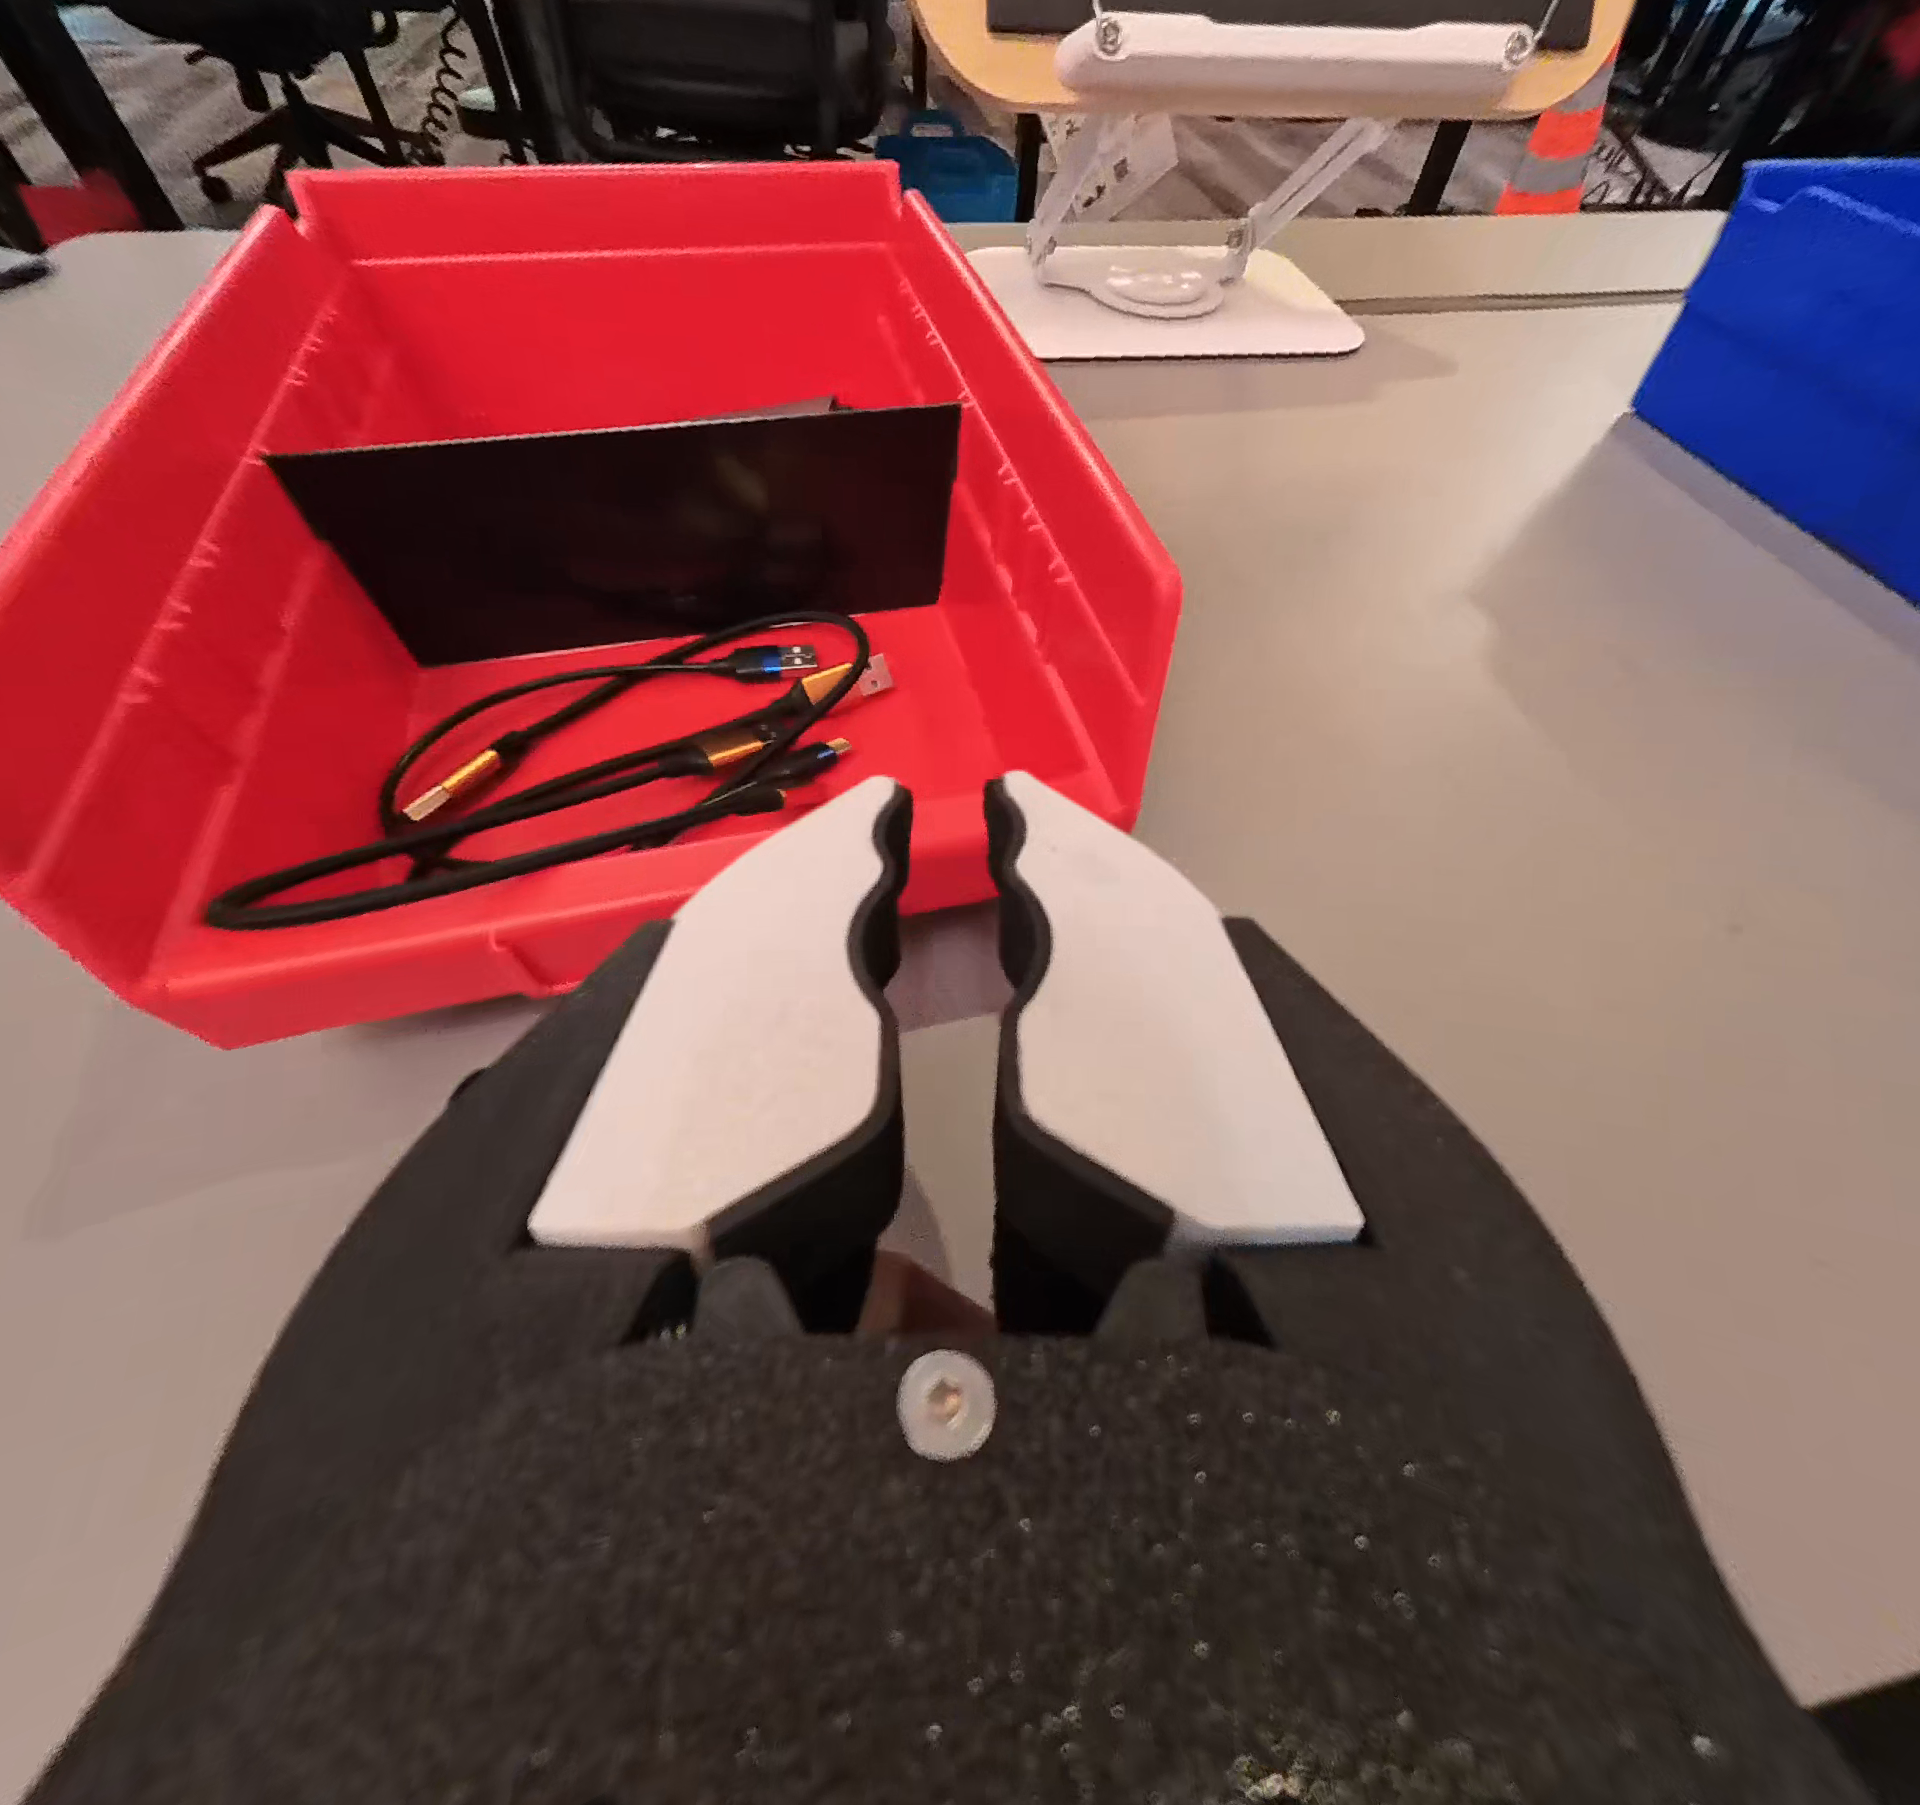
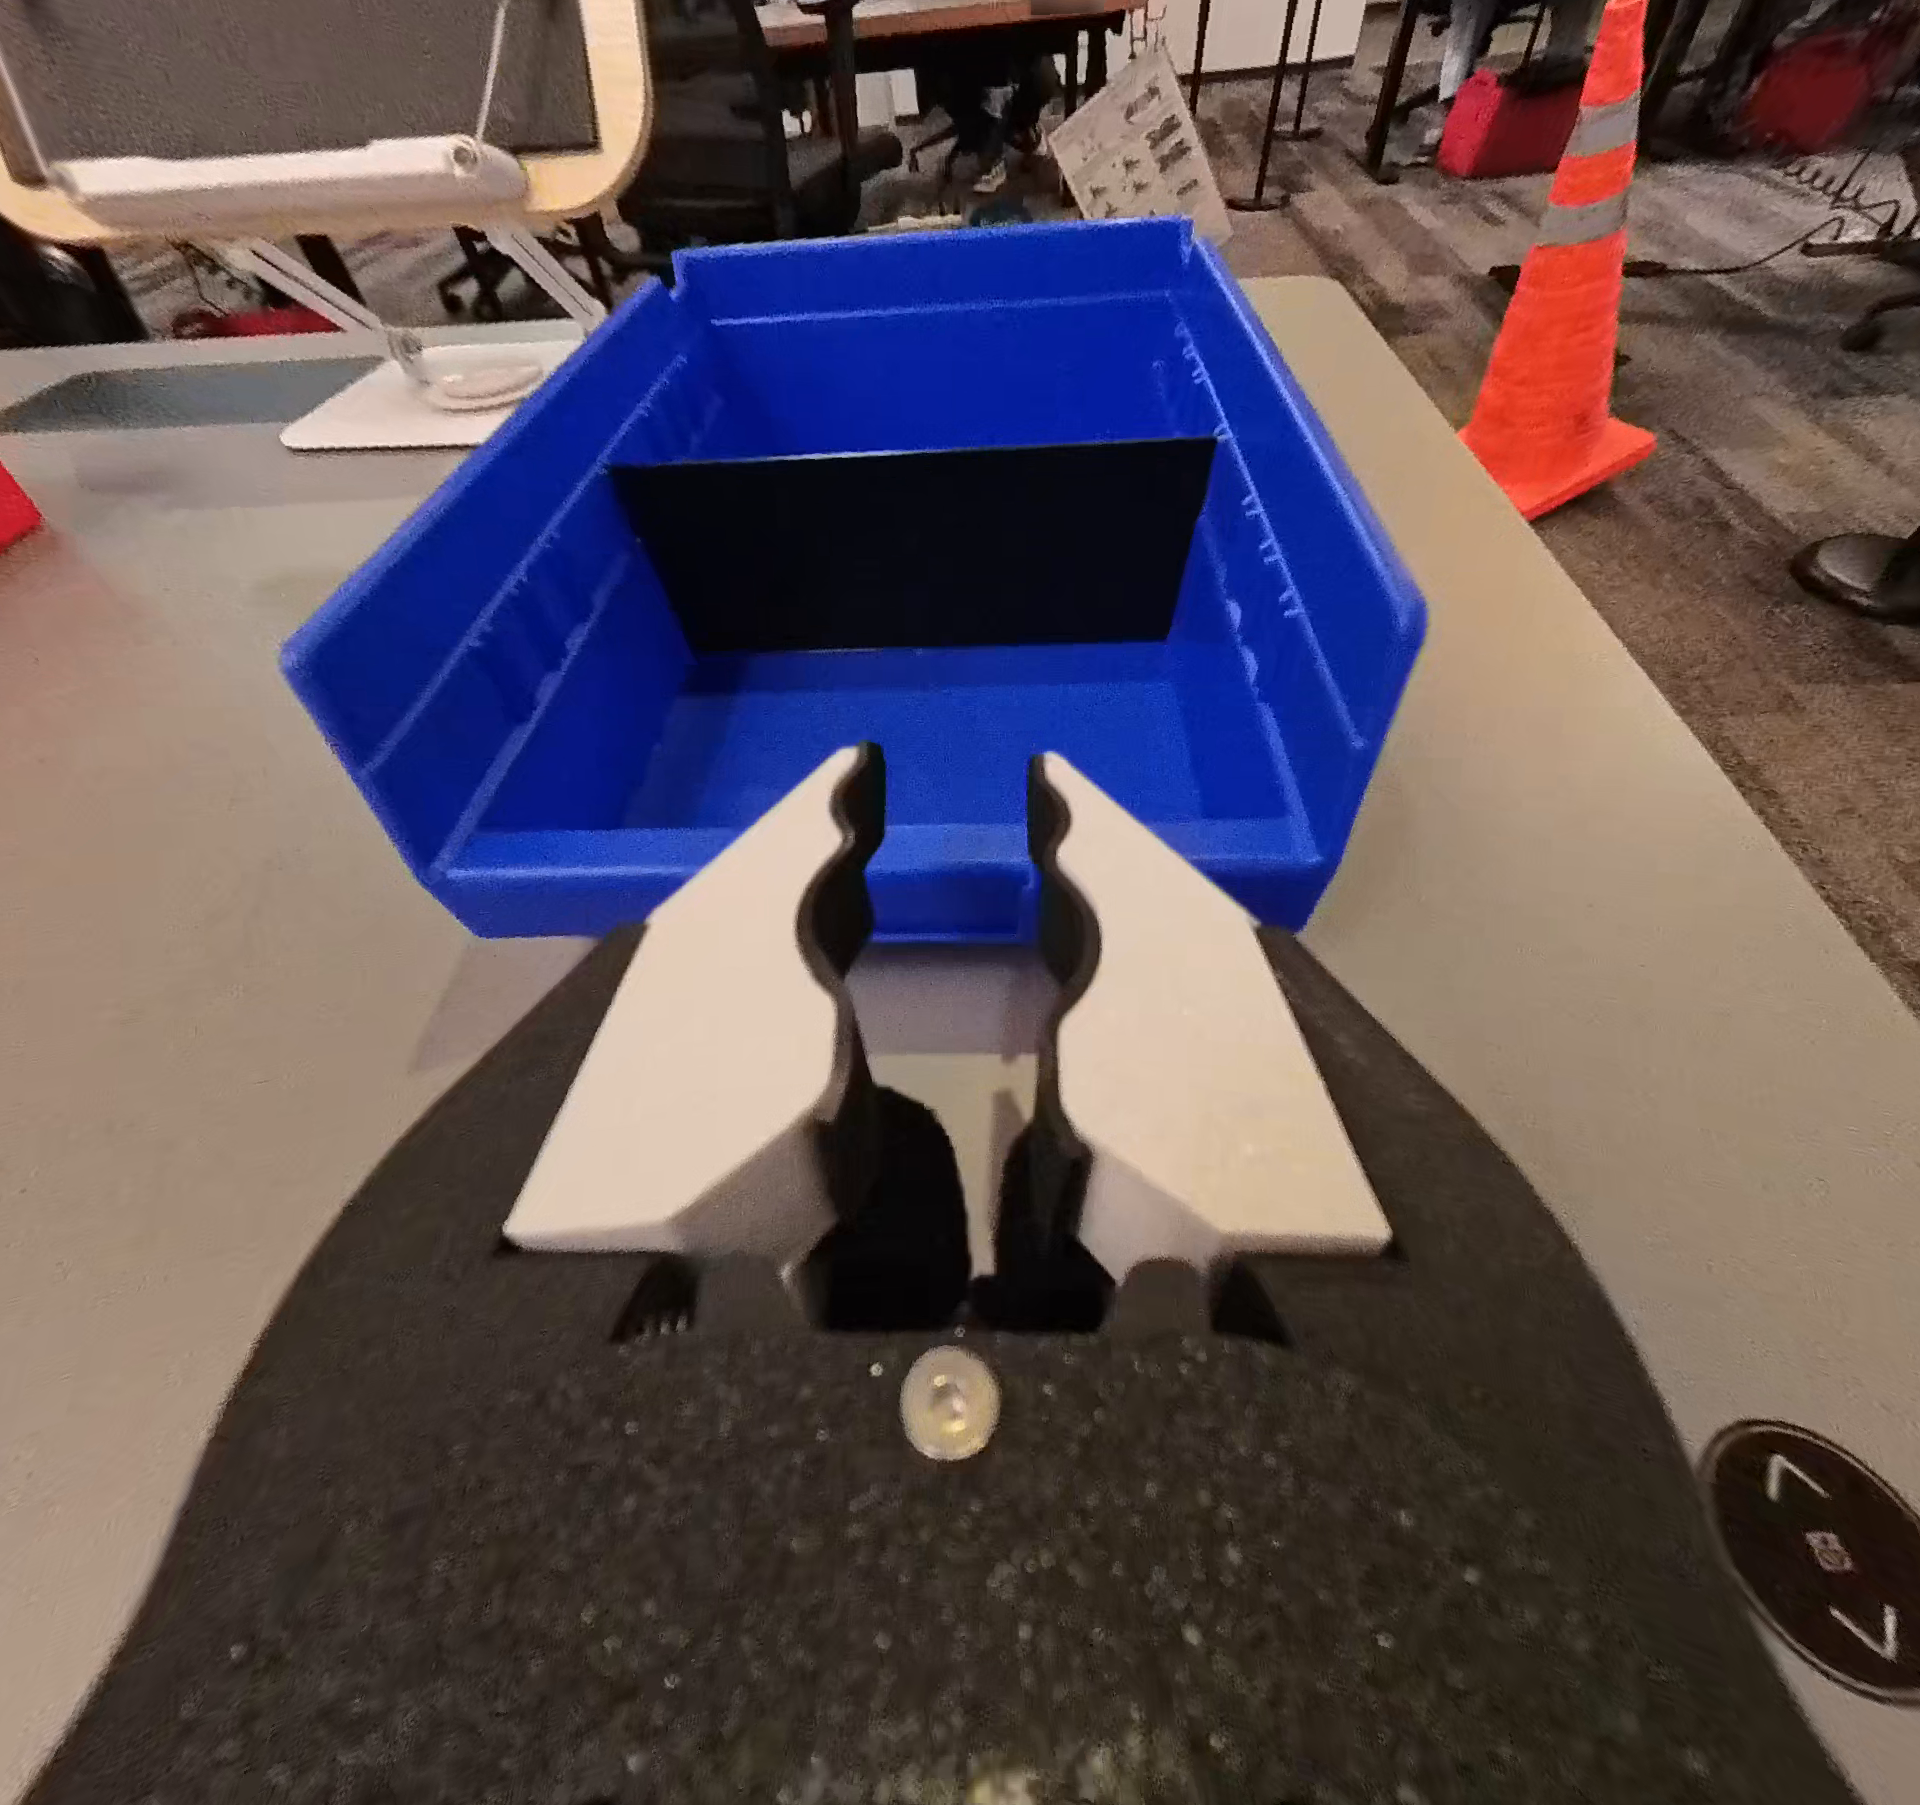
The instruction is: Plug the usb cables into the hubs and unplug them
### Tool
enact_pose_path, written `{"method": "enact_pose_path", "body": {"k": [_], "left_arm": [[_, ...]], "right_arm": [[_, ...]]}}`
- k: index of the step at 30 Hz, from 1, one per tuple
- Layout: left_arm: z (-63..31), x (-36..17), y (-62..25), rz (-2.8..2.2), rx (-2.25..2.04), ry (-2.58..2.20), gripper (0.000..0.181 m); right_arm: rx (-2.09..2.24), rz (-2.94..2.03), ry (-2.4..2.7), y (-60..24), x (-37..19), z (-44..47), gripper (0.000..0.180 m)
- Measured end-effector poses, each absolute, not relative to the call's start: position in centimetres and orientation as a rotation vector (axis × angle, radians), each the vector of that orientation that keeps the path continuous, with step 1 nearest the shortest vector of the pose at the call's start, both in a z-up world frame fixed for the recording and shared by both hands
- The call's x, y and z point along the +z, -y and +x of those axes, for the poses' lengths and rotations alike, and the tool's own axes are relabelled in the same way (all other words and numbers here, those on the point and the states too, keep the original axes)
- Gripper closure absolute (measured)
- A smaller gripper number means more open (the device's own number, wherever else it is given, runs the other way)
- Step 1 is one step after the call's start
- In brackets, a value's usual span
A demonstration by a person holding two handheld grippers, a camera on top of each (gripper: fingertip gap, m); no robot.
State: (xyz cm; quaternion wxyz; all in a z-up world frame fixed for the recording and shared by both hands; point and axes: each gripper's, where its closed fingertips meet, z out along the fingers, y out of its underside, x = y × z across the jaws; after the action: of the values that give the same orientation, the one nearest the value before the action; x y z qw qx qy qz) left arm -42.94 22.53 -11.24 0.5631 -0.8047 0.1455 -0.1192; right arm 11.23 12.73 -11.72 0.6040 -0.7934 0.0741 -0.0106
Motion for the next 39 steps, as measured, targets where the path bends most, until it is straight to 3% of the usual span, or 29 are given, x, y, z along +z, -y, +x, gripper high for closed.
{"method": "enact_pose_path", "body": {"k": [26, 39], "left_arm": [[-46.0, -11.9, -22.5, -1.952, -0.3, -0.245, 0.168], [-44.4, -12.0, -22.1, -1.915, -0.25, -0.491, 0.165]], "right_arm": [[0.024, -1.869, -0.28, -11.9, -12.6, 11.4, 0.158], [0.065, -1.78, 0.026, -12.9, -9.9, 1.4, 0.158]]}}
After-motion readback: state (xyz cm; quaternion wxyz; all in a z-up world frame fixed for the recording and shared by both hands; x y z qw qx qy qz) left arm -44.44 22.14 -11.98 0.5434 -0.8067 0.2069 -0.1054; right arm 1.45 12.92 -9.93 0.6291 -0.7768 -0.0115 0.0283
